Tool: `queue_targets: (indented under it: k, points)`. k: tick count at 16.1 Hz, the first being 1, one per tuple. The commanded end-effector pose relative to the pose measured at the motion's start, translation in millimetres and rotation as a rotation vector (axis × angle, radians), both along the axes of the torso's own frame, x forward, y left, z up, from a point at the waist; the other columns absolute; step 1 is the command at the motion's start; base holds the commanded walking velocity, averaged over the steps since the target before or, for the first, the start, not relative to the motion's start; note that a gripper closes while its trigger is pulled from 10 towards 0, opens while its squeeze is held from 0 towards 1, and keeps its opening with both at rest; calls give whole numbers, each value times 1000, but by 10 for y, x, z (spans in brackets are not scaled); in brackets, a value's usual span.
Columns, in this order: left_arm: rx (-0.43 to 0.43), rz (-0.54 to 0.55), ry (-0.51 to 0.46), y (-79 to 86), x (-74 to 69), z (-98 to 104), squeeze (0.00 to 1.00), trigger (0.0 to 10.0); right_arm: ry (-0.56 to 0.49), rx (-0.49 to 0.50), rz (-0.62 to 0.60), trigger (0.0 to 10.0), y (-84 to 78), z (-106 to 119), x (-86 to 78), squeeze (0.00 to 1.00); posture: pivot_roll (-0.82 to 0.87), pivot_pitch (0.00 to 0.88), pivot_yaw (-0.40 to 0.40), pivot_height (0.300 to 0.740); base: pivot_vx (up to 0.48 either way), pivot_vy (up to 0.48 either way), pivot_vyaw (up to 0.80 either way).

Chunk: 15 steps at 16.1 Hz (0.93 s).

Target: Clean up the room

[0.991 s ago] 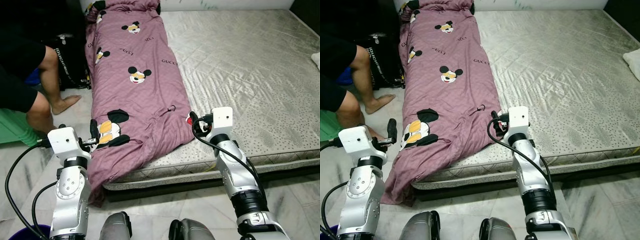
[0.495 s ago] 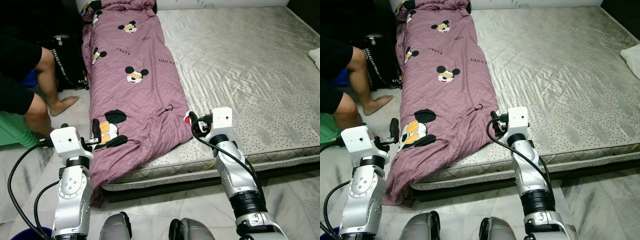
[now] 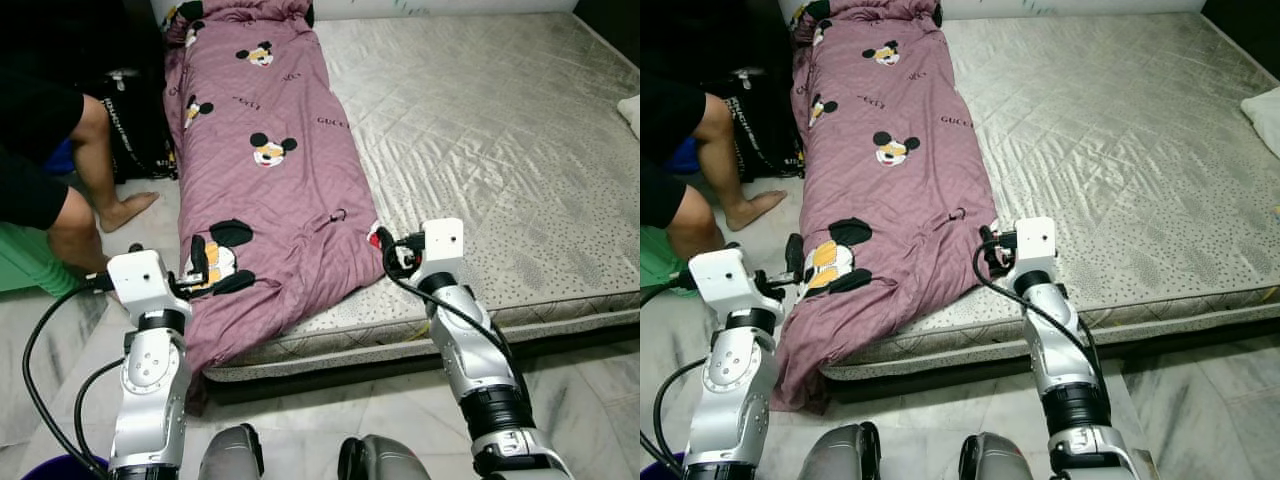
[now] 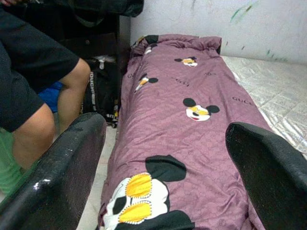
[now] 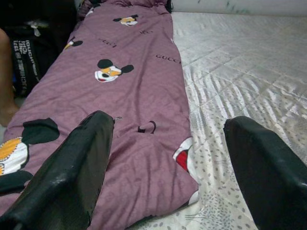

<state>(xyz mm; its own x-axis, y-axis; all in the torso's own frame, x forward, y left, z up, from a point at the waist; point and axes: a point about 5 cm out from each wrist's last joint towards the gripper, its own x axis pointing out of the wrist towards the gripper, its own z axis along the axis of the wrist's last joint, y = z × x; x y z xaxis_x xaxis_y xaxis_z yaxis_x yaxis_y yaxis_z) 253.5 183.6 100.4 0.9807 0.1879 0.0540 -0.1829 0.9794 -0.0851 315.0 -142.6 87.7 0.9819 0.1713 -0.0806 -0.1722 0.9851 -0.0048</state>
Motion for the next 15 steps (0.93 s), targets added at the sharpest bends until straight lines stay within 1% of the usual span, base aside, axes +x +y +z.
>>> queue_targets:
  k: [1,4,8,15]
  points:
    - [0,4,9,-7,-2,-13,0,10000,-4,5,12,10000,4,19,-8,0,-12,127,-27,677,0,0,0]
    - [-5,3,4,-23,17,-1,0,10000,-6,5,21,10000,10,25,-7,0,-12,125,-28,637,0,0,0]
    - [-5,3,1,-32,23,4,0,10000,-8,5,31,10000,17,33,-5,0,-13,125,-28,597,0,0,0]
    - [-16,-2,-9,-60,24,36,0,10000,-4,11,49,10000,43,42,19,0,-14,144,-34,592,0,0,0]
